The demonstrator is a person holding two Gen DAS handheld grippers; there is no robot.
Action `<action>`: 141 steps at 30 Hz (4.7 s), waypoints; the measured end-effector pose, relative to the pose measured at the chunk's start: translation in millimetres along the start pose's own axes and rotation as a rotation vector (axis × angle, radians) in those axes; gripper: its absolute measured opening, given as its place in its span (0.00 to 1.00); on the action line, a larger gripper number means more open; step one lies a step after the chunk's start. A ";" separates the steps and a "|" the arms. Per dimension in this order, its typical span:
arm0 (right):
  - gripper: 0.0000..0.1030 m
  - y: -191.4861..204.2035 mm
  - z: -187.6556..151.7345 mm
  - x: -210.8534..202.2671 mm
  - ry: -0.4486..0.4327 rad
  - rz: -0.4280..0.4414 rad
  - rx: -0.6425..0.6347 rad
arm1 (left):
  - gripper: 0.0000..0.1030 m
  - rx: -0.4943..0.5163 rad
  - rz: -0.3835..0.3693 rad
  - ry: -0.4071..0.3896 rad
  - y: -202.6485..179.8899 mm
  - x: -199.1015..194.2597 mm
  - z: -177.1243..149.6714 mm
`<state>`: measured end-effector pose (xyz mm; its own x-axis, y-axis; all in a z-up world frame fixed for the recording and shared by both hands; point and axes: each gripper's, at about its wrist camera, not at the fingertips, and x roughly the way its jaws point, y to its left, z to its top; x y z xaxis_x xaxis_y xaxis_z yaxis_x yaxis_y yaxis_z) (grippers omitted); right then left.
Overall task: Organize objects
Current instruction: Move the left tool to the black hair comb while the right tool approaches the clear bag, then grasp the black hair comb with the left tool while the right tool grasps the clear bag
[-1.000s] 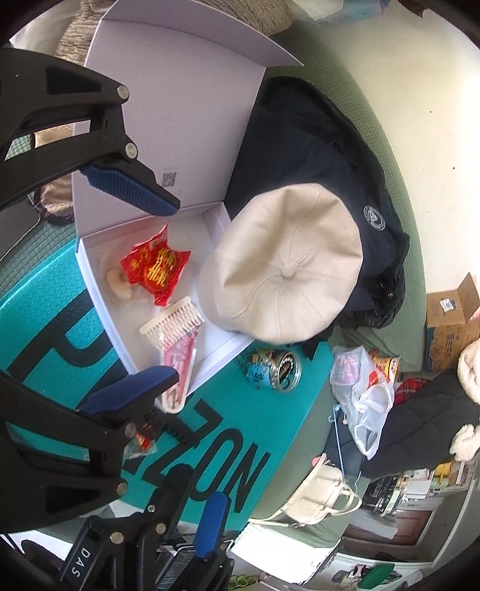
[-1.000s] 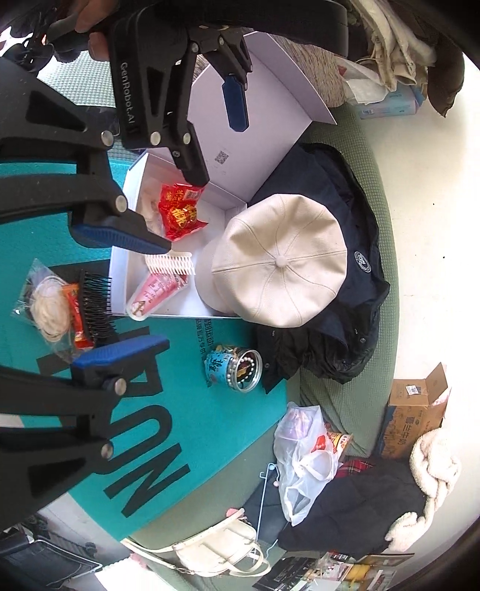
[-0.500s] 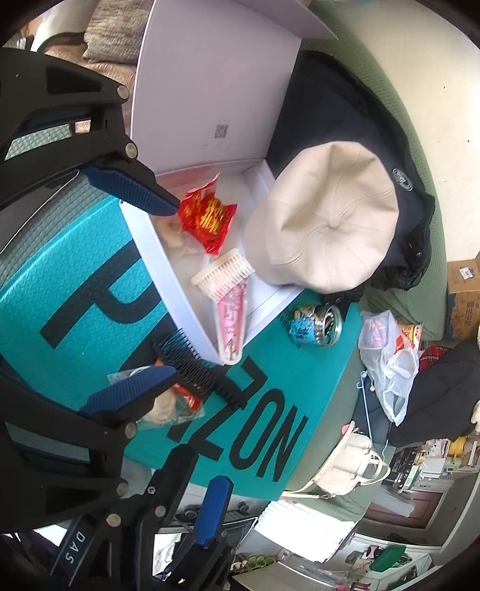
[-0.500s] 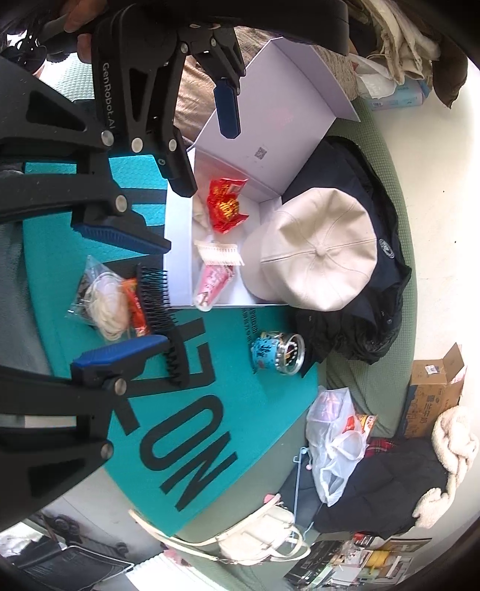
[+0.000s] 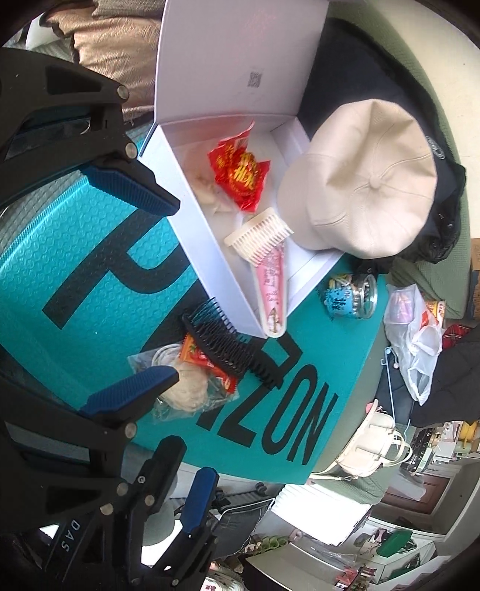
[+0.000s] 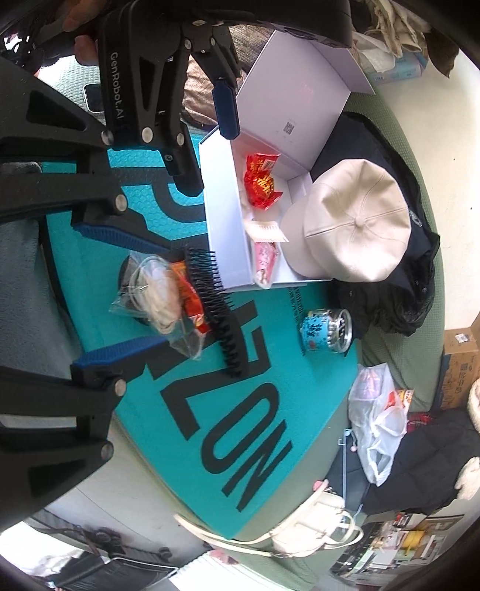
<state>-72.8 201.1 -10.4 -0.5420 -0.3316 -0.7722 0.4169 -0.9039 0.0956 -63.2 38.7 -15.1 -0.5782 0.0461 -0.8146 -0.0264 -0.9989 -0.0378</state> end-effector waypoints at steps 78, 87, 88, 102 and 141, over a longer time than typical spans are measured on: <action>0.29 -157.6 -10.9 70.5 0.108 0.053 0.276 | 0.70 0.364 -0.222 0.096 -139.5 151.4 69.5; 0.29 -175.2 -7.6 72.3 0.112 0.056 0.270 | 0.69 0.415 -0.205 0.126 -153.8 171.8 74.5; 0.29 -176.6 -6.9 73.0 0.116 0.058 0.268 | 0.68 0.399 -0.215 0.136 -152.8 174.5 75.1; 0.29 -189.2 -7.8 74.9 0.109 0.126 0.316 | 0.43 0.384 -0.209 0.180 -153.9 165.2 69.8; 0.26 -150.9 -17.5 69.1 0.098 0.075 0.323 | 0.42 0.203 -0.165 0.207 -123.6 120.6 22.2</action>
<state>-160.3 319.3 -89.2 -0.4393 -0.3872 -0.8106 0.1921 -0.9220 0.3363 -147.8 167.7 -95.8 -0.3747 0.1860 -0.9083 -0.2802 -0.9566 -0.0803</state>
